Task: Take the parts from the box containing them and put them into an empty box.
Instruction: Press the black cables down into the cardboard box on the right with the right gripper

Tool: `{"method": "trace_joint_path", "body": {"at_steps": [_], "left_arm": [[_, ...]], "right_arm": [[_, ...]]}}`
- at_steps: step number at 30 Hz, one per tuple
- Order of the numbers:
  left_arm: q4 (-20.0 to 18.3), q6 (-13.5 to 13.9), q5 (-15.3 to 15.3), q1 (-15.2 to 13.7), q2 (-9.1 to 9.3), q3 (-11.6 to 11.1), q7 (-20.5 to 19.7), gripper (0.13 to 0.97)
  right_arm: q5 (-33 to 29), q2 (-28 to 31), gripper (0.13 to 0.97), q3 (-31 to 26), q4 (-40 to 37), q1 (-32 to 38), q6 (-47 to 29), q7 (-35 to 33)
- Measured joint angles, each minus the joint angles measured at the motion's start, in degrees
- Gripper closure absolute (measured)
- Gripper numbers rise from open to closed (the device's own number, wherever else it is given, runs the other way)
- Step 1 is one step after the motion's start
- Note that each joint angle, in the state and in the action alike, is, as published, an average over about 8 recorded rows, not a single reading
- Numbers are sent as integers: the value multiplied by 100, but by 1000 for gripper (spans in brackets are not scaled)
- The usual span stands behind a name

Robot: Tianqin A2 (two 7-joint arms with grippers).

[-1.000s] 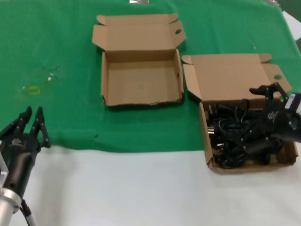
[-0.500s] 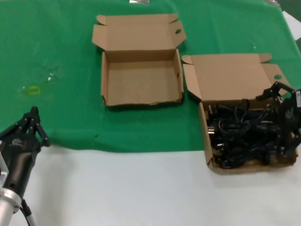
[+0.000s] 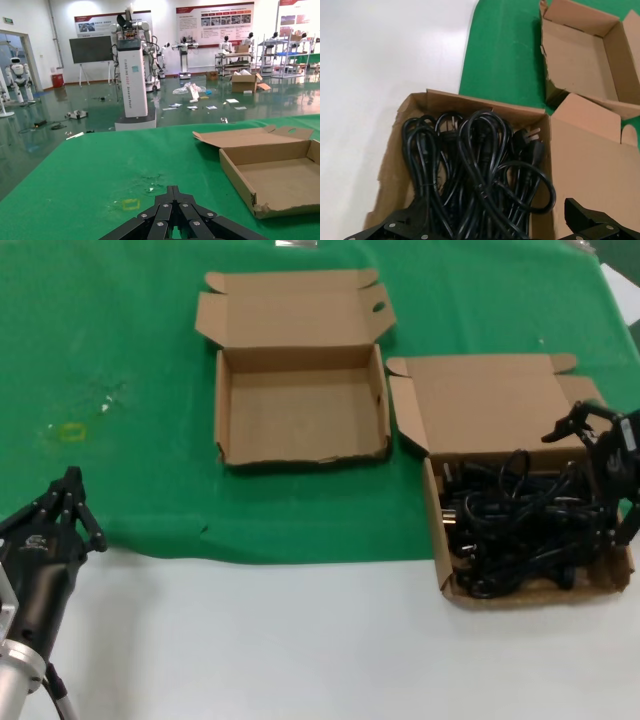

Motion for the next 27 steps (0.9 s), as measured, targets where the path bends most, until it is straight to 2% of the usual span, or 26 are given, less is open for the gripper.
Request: {"method": "trace_joint_path", "body": {"at_steps": [9, 14, 20, 22, 27], "left_arm": [[0, 0, 0, 0, 0, 0, 1, 953], [0, 0, 0, 0, 0, 0, 1, 953], [0, 0, 0, 0, 0, 0, 1, 953], [0, 0, 0, 0, 0, 0, 1, 953], [0, 0, 0, 0, 0, 0, 1, 953]], "right_arm": [[-236, -878, 134, -13, -2057, 840, 45, -1190], [-315, -1185, 145, 33, -2753, 1082, 91, -1542], [-390, -1273, 198, 82, -2931, 1119, 49, -1582], [-410, -1250, 207, 97, -2870, 1087, 22, -1530], [-445, -1105, 296, 134, -2482, 908, -54, -1279]]}}
